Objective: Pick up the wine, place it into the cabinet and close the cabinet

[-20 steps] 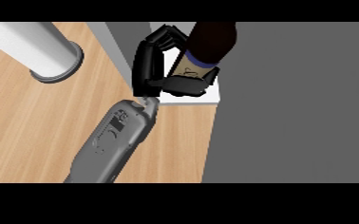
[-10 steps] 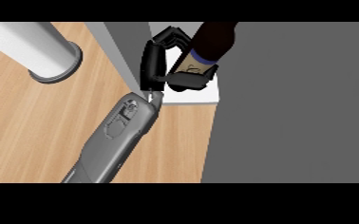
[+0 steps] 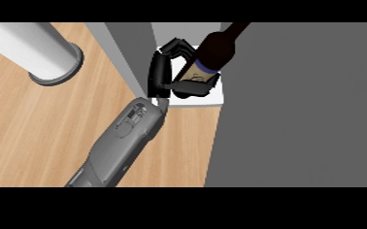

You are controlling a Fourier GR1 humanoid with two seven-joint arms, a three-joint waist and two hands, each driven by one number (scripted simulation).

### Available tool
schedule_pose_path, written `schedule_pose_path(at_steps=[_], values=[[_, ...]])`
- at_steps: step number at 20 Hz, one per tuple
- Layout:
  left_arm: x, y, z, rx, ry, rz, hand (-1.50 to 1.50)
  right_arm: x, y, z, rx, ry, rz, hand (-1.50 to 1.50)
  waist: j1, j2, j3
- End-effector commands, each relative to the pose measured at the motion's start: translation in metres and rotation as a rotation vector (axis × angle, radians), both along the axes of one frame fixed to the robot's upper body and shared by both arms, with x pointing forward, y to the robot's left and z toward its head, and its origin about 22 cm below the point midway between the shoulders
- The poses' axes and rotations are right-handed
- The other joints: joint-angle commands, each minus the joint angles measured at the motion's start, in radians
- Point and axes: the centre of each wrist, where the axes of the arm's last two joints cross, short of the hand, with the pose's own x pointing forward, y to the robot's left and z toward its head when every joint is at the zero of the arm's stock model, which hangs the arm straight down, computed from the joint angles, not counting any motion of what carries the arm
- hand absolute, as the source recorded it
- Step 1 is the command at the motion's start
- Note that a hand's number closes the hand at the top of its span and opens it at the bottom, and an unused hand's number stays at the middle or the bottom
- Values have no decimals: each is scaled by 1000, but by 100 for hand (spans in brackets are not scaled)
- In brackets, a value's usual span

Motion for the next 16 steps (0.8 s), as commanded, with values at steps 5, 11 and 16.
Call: schedule_pose_path(at_steps=[5, 11, 16], values=[[2, 11, -46, 69, 42, 25, 150, -19, -3, -5, 18, -16, 79, -150, -10, 3, 0], [5, 21, -68, 134, 49, 67, 150, -23, 7, -4, 8, -12, 101, -150, -12, 3, -1], [22, 22, -56, 105, 18, 108, 150, -23, 3, -11, 11, -2, 106, -150, -21, 7, 0]])
